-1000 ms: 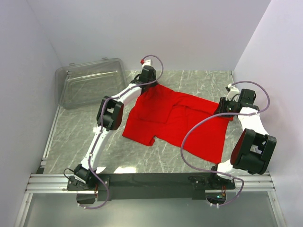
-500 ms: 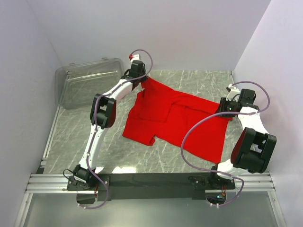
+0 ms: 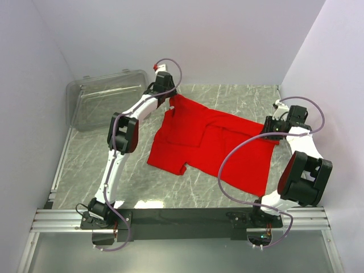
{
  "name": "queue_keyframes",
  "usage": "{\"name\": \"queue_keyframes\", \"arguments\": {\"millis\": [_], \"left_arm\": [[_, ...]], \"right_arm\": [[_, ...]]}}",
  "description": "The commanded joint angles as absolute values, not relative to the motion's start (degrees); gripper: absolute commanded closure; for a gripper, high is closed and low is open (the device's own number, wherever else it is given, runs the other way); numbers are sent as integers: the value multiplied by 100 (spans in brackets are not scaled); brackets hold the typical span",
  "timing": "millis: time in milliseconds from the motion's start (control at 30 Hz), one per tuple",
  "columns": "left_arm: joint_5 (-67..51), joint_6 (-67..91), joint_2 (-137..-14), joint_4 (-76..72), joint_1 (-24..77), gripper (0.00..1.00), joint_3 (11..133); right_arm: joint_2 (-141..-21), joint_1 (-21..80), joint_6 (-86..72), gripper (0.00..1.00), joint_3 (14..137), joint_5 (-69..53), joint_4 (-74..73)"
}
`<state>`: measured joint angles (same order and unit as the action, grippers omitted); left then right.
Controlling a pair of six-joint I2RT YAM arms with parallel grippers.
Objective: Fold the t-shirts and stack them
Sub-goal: Fold the tshirt
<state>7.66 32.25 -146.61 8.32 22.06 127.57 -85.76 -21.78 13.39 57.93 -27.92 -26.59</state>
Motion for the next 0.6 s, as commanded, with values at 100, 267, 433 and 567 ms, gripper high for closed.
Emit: {"name": "queue_keyframes", "arguments": {"millis": [100, 267, 433, 567], "left_arm": [[722, 2778, -13660, 616, 2092, 51, 12861], [-166, 2497, -11898, 36, 2118, 39, 11350], [-360, 2373, -9865, -571, 2083, 27, 8485], [-684, 2565, -8336, -441, 1846, 17, 6553]], "right_arm": [[-8359, -2224, 1853, 65, 6170, -3181, -2987], [-7867, -2224, 3828, 64, 6118, -3805, -4109], [-6769, -2224, 6807, 61, 5301, -3780, -5219], [-5987, -2189, 8321, 54, 4633, -3351, -6325]]}}
